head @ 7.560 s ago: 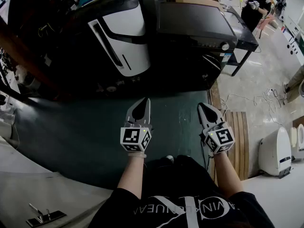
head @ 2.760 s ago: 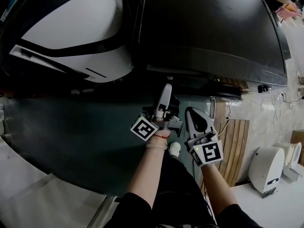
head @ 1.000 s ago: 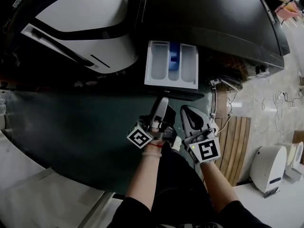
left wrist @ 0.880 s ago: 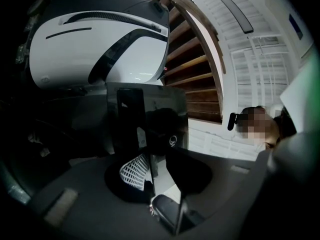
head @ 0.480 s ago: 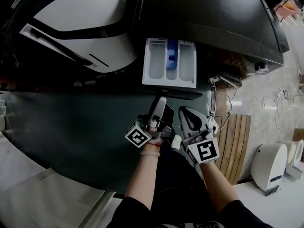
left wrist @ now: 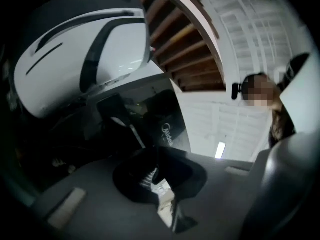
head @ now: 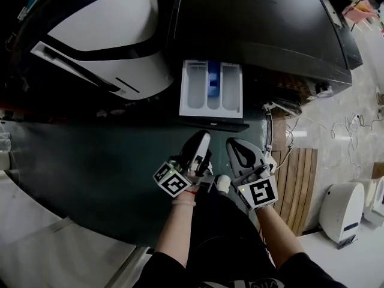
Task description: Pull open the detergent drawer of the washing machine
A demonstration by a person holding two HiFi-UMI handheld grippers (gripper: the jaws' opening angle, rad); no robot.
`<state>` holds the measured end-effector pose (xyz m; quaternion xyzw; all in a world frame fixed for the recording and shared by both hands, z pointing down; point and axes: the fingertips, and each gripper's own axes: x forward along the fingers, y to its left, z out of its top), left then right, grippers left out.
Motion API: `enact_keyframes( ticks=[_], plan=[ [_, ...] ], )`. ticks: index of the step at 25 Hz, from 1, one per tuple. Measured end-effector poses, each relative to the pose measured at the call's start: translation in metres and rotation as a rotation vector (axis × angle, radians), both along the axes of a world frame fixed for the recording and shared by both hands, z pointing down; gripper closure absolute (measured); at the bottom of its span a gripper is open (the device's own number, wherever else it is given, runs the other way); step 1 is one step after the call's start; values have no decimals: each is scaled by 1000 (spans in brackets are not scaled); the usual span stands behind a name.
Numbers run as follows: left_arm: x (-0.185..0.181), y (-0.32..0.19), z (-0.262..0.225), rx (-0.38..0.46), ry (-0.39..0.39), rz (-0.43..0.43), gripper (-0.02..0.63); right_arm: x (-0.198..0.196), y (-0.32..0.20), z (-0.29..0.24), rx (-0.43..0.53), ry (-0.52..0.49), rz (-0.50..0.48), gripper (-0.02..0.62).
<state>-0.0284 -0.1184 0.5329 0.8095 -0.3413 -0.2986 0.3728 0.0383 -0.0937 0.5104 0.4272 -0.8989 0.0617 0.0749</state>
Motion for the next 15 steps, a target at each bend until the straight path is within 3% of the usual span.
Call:
enact_keyframes(
  ticks=[6, 9, 11, 15],
  plan=[
    [2, 6, -27, 72, -382, -6, 597, 5, -3, -28, 35, 12, -12, 583],
    [2, 6, -43, 113, -537, -11, 597, 6, -4, -46, 56, 13, -19, 583],
    [2, 6, -54, 134, -586, -8, 597, 6, -6, -58, 69, 12, -24, 583],
    [-2, 3, -78, 148, -598, -41, 597, 7, -7, -81, 91, 18, -37, 583]
  ],
)
